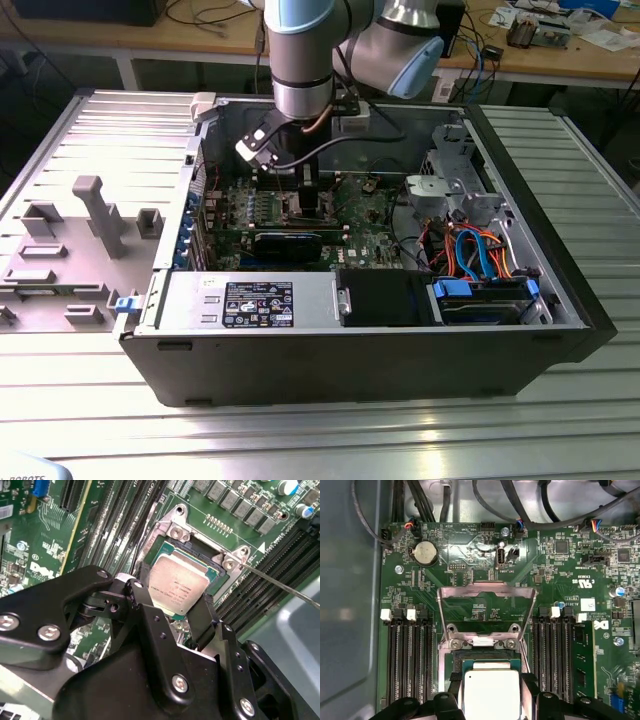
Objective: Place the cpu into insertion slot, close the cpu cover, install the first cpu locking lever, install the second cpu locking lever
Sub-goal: 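Place the cpu into insertion slot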
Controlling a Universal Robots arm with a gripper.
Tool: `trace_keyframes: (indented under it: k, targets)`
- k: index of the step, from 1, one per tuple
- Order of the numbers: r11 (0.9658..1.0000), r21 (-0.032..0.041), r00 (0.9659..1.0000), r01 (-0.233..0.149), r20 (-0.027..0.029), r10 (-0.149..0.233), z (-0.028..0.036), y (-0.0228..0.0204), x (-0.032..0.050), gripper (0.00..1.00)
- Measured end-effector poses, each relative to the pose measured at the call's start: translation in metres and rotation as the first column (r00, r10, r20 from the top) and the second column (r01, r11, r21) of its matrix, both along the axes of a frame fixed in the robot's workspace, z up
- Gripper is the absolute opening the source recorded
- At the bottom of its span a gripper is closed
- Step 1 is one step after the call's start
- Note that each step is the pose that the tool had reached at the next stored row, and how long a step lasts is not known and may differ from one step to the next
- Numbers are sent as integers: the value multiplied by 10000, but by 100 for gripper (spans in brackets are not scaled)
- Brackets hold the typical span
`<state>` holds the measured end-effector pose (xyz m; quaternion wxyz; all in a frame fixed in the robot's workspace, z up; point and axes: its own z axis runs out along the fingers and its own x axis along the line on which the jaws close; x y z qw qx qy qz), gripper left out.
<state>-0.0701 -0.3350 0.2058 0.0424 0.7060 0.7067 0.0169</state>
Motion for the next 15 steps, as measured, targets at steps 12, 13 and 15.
trace_keyframes:
  k: [12,13,15]
  targets:
    - [9999,-15,9999,108,0,-108,-33,74,5,54]
    - [9999,-15,9999,114,0,-114,-40,74,5,54]
    - [9999,-17,9999,113,-2,-113,-51,73,17,54]
